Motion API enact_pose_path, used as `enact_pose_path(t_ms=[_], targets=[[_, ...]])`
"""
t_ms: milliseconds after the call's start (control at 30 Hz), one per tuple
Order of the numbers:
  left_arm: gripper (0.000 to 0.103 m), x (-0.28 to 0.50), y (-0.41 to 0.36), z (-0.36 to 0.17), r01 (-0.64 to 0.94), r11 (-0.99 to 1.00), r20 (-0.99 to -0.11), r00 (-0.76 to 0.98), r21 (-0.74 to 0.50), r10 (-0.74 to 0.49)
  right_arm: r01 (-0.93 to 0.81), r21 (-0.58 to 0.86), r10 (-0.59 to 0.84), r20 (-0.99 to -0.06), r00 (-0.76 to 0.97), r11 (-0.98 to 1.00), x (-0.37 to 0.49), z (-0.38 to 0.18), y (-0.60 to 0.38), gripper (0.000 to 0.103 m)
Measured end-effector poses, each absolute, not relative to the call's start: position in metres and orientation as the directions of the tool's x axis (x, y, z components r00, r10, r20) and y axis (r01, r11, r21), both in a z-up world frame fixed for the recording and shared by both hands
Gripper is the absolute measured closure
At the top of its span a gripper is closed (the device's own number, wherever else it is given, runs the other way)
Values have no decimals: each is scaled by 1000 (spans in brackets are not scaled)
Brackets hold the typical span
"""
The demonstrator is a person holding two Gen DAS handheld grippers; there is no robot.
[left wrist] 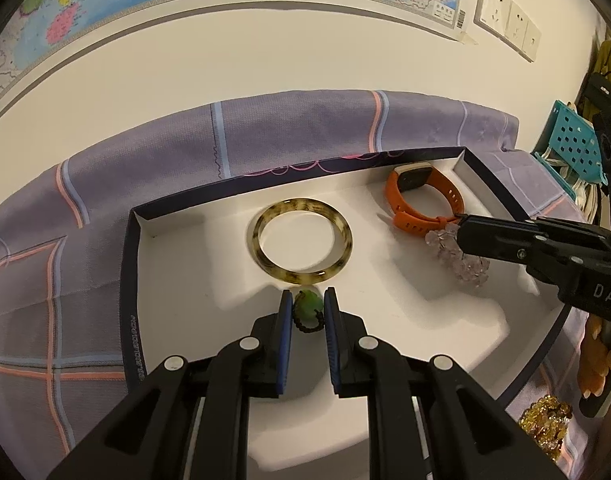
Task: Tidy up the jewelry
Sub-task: 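Release the crystal strand from the right tool into the tray while the left tool drops the ring, then move the right tool to the amber bead pile while the left tool returns to the green pendants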
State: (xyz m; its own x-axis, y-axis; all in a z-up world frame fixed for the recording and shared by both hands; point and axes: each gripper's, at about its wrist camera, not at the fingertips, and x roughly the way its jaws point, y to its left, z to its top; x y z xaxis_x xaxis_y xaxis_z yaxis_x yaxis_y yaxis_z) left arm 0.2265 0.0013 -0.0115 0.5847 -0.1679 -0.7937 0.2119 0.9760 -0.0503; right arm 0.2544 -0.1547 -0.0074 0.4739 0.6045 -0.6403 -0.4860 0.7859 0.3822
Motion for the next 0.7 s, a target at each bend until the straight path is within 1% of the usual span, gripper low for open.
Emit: enact_pose_path(t_ms=[133, 200, 233, 267, 300, 467, 500, 533, 567, 600, 633, 700], targets=[[89, 225, 0, -12, 213, 976, -794, 585, -47, -166, -483, 382, 602, -644, 472, 788, 256, -8, -153, 90], [84, 225, 0, -11, 210, 977, -792, 589, -45, -163, -484, 382, 602, -644, 472, 788, 256, -8, -153, 90], [79, 225, 0, -11, 210, 977, -790, 591, -43, -162, -483, 383, 602, -643, 473, 788, 256, -7, -154, 90], [79, 224, 0, -10, 208, 978, -786, 598, -36, -156, -478, 383, 600, -640, 479, 791, 256, -7, -154, 85], [79, 223, 0, -9, 209, 977, -785, 599, -37, -158, -474, 386, 600, -637, 483, 791, 255, -7, -155, 84], [71, 219, 2, -6, 209, 977, -776, 610, -37, -160, -469, 396, 605, -631, 486, 789, 254, -5, -158, 82], [68, 218, 2, -5, 208, 977, -775, 611, -37, -160, -468, 398, 606, -628, 488, 789, 253, -5, -159, 80], [62, 217, 4, -3, 203, 978, -772, 615, -38, -158, -467, 399, 607, -624, 493, 789, 251, -3, -161, 78], [58, 215, 5, -1, 201, 979, -768, 620, -39, -158, -466, 404, 610, -618, 496, 787, 249, -2, -164, 76], [56, 211, 6, 1, 203, 978, -763, 626, -41, -162, -466, 408, 614, -613, 498, 785, 247, 0, -165, 74], [52, 206, 8, 5, 205, 978, -756, 633, -44, -167, -469, 410, 618, -606, 501, 782, 242, 3, -168, 72], [51, 196, 12, 12, 210, 976, -737, 652, -50, -178, -481, 412, 629, -592, 505, 774, 232, 9, -174, 65]])
